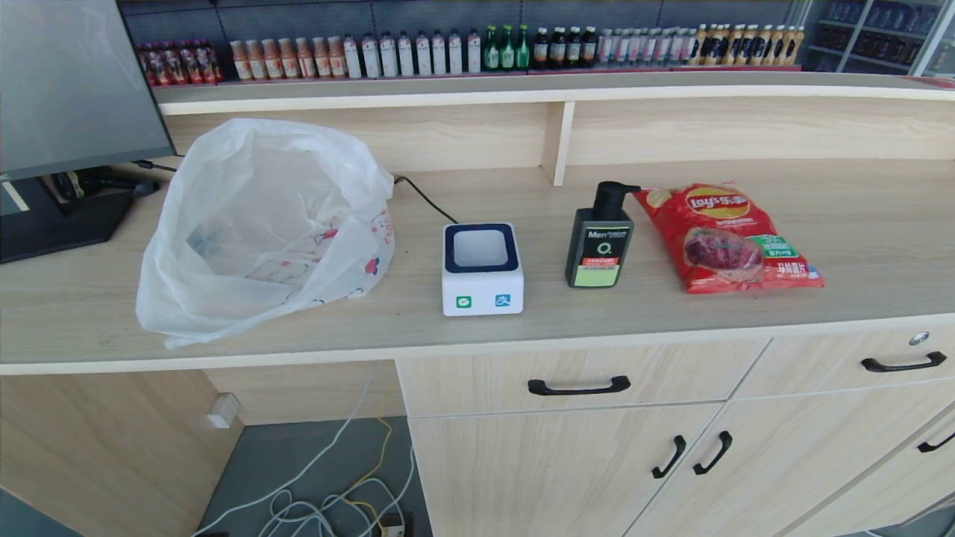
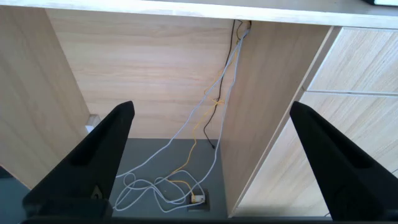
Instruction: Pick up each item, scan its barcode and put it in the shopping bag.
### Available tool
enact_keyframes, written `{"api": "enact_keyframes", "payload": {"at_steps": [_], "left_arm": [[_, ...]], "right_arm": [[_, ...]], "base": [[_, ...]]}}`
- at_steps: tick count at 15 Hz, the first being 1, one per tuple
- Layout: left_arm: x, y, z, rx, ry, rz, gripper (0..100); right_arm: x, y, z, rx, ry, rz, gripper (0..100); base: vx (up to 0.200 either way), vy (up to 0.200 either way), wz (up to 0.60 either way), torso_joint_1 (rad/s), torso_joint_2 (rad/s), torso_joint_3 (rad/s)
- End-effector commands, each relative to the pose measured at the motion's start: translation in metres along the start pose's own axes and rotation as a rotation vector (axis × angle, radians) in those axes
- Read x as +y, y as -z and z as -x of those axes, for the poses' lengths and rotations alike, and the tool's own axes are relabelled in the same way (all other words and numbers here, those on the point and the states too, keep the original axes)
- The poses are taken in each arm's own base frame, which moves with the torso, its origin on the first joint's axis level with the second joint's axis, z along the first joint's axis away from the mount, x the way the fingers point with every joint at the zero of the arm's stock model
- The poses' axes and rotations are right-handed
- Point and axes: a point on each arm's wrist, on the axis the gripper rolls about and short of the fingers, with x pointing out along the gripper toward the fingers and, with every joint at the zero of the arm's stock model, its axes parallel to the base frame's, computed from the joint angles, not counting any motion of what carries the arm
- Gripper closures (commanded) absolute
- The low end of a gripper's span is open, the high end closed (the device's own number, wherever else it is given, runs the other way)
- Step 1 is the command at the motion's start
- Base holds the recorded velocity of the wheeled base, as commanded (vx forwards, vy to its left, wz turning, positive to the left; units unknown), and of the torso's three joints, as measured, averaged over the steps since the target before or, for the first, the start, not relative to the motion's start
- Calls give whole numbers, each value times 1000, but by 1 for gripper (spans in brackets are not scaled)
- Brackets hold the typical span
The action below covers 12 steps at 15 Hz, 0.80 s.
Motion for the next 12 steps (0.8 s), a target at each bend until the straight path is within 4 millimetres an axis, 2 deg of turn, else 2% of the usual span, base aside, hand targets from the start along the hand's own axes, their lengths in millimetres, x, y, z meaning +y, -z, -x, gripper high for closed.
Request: {"api": "enact_keyframes", "payload": {"at_steps": [1,3,4,6,9,12], "left_arm": [[0,0,0,0,0,1,0],[0,0,0,0,0,1,0],[0,0,0,0,0,1,0],[0,0,0,0,0,1,0],[0,0,0,0,0,1,0],[0,0,0,0,0,1,0]], "right_arm": [[-3,-16,-23,116,-51,1,0],[-4,-29,-36,151,-66,-3,0],[-3,-36,-42,158,-143,-6,0],[0,-39,-62,241,-213,1,0],[1,-50,-106,353,-222,13,0],[2,-73,-163,271,-231,133,0]], "base": [[0,0,0,0,0,0],[0,0,0,0,0,0],[0,0,0,0,0,0],[0,0,0,0,0,0],[0,0,0,0,0,0],[0,0,0,0,0,0]]}}
